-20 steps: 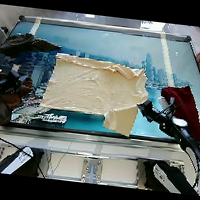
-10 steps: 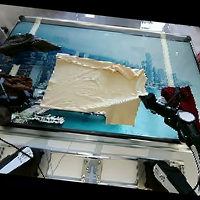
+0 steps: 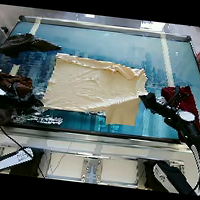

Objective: Fold the shirts.

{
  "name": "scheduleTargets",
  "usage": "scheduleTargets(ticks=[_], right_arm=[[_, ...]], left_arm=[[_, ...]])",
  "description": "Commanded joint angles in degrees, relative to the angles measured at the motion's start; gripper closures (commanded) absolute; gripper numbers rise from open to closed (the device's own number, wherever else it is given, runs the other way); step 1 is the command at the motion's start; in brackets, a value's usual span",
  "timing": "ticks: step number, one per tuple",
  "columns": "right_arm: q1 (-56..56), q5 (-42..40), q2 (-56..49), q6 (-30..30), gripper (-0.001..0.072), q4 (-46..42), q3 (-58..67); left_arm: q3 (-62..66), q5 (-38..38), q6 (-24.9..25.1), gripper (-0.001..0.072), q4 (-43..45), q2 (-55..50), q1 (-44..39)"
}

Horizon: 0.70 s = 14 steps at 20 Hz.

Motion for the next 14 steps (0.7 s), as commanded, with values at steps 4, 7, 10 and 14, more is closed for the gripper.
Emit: scheduleTargets(ticks=[4,7,10,14], right_arm=[[0.02,0.02,0.04,0.04,0.0687,0.55,0.07],[0.02,0.02,0.04,0.02,0.0687,0.55,0.07],[-0.24,1.79,0.98,-0.55,0.0688,0.66,0.81],[-0.24,8.02,9.70,-1.22,0.0689,-4.74,7.98]], left_arm=[[-0.04,5.79,2.34,0.0174,-13.03,-5.64,-0.37],[0.02,6.21,7.15,0.0704,-18.05,-5.66,-0.35],[2.03,-1.88,19.32,0.0697,-29.86,-5.33,-0.24],[8.33,-17.86,32.74,0.0698,-62.69,1.60,-0.24]])
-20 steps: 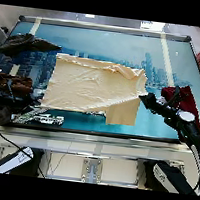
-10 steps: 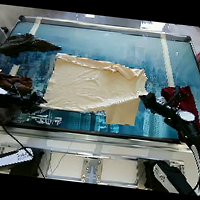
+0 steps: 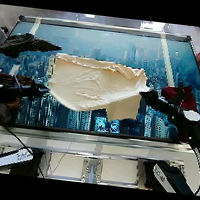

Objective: Fold the shirts.

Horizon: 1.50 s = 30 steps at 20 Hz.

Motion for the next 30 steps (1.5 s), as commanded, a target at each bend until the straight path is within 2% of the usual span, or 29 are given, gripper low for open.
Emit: scheduleTargets(ticks=[1,3,5,6,8,9,11,13,16,17,21,23,25,27,28,30], right_arm=[[-0.04,3.67,8.72,-0.22,0.0689,-6.14,6.97],[-0.07,3.39,16.83,3.19,0.0690,-14.23,13.94],[-0.07,3.30,24.87,5.81,0.0690,-23.58,21.86],[-0.07,2.95,28.24,7.82,0.0690,-27.08,25.35],[-0.02,2.45,33.51,11.89,0.0690,-34.07,32.13],[-0.02,2.49,34.80,13.62,0.0690,-37.20,35.21],[-0.02,2.49,34.60,14.53,0.0690,-40.74,39.43],[-0.02,1.49,32.41,14.53,0.0690,-42.42,40.15],[-0.02,0.94,23.71,14.40,0.0690,-40.81,40.09],[-0.02,0.26,19.78,13.29,0.0690,-39.74,40.09],[0.02,-6.03,-0.24,7.17,0.0690,-29.99,40.09],[0.11,-9.57,-10.75,1.64,0.0690,-20.31,40.11],[0.17,-10.95,-20.37,-3.41,0.0690,-11.56,40.09],[1.77,-13.20,-28.35,-6.40,0.0690,-9.14,40.11],[2.89,-15.28,-31.76,-7.93,0.0690,-9.62,40.11],[4.83,-20.13,-36.96,-10.27,0.0690,-9.60,40.11]], left_arm=[[5.57,-14.19,13.49,0.0699,-33.81,6.67,0.04],[11.45,-15.08,16.09,0.0700,-43.60,12.83,0.09],[19.89,-11.80,19.06,0.0701,-41.62,19.32,0.07],[24.41,-8.22,19.15,0.0700,-36.76,22.56,0.07],[34.03,2.03,17.22,0.0701,-18.23,29.18,-0.02],[38.27,6.80,13.07,0.0701,-6.73,32.26,-0.02],[43.80,13.60,5.01,0.0700,10.73,35.91,-0.02],[46.16,11.80,-0.09,0.0701,20.24,36.17,-0.02],[45.99,0.48,-1.38,0.0701,21.66,31.93,-0.09],[45.99,-1.07,-2.99,0.0701,21.57,29.44,-0.31],[45.99,2.60,-5.57,0.0701,27.54,17.68,-8.72],[45.99,7.82,-8.17,0.0701,36.52,10.21,-17.00],[45.99,14.21,-16.17,0.0701,50.18,1.55,-24.70],[46.01,18.82,-24.65,0.0701,62.27,-6.75,-28.87],[46.01,20.52,-28.98,0.0701,66.75,-10.40,-29.79],[46.05,23.17,-34.27,0.0701,69.51,-16.79,-30.01]])
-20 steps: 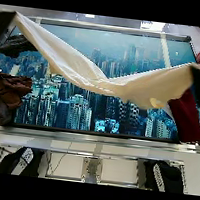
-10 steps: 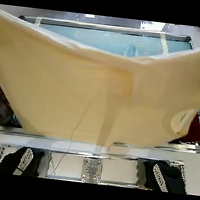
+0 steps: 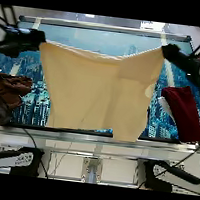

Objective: Fold the shirts.

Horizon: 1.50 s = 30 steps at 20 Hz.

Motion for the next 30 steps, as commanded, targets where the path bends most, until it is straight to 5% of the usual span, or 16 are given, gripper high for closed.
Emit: scheduleTargets(ticks=[1,5,10,15,21,30], right_arm=[[2.71,-8.33,-11.10,-6.23,0.0690,3.80,0.07],[2.69,-9.44,-13.73,-9.20,0.0690,3.21,0.07],[2.75,-2.78,-13.66,-8.44,0.0690,-2.60,0.04],[2.82,7.17,-13.68,4.24,0.0690,-18.10,-0.13],[2.84,12.11,-14.25,16.63,0.0690,-36.30,-0.13],[3.82,11.61,-19.17,19.65,0.0686,-36.57,-0.09]], left_arm=[[0.11,7.26,-11.61,0.0701,12.33,-11.67,-3.15],[0.11,10.78,-12.48,0.0700,12.28,-15.87,-3.17],[0.09,5.03,-12.35,0.0700,12.37,-15.76,-3.19],[-3.37,-3.61,-10.21,0.0700,12.39,-15.76,-3.19],[-11.52,-4.33,-10.23,0.0699,11.82,-15.76,-3.21],[-12.04,-3.80,-10.27,0.0698,11.78,-15.78,-3.21]])
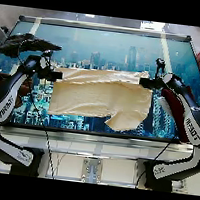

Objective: Fold the shirts.

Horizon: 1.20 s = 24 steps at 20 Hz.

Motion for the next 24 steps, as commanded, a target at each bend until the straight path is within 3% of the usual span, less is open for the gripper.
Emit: scheduleTargets(ticks=[1,2,3,4,5,8,9,10,11,14,18,20,24], right_arm=[[0.37,0.04,-0.81,1.36,0.0658,0.66,0.07],[0.20,0.11,-0.74,3.45,0.0578,1.07,0.09],[0.09,0.57,-0.61,5.09,0.0495,1.11,0.22],[0.07,1.33,-0.09,5.62,0.0493,0.94,0.52],[0.09,2.38,0.72,5.60,0.0493,0.90,1.14],[-0.42,6.95,6.71,5.29,0.0493,-2.19,4.15],[-1.22,8.61,9.92,5.33,0.0457,-4.46,4.59],[-2.36,10.99,13.05,5.42,0.0327,-5.75,4.63],[-3.80,14.60,15.96,5.38,0.0301,-6.08,4.59],[-7.80,24.13,24.68,4.83,0.0301,-5.95,-2.49],[-8.59,25.03,35.65,4.87,0.0300,2.56,-27.67],[-8.59,25.00,39.89,4.87,0.0300,9.46,-37.75],[-8.50,27.69,43.10,5.16,0.0277,13.90,-47.84]], left_arm=[[-0.15,0.13,0.02,0.0684,-0.09,0.02,-0.02],[0.02,0.07,0.02,0.0660,-0.04,0.02,-0.02],[0.37,-0.11,0.02,0.0445,0.09,0.07,0.02],[1.29,-0.98,0.02,0.0152,0.42,0.07,0.04],[2.71,-2.47,0.02,0.0078,0.92,0.17,0.07],[8.26,-6.62,0.02,0.0079,2.12,3.56,0.52],[8.83,-5.90,0.02,0.0079,2.12,6.60,1.05],[8.70,-5.07,0.02,0.0078,2.10,9.97,1.62],[8.35,-4.96,0.02,0.0079,2.10,13.62,2.38],[-0.13,-3.65,-0.17,0.0078,2.08,24.02,4.39],[-19.56,-0.02,-3.23,0.0079,-0.15,34.73,4.66],[-21.81,-0.28,-3.21,0.0079,-1.16,36.98,4.66],[-21.77,0.00,-3.19,0.0079,-2.60,38.62,4.66]])
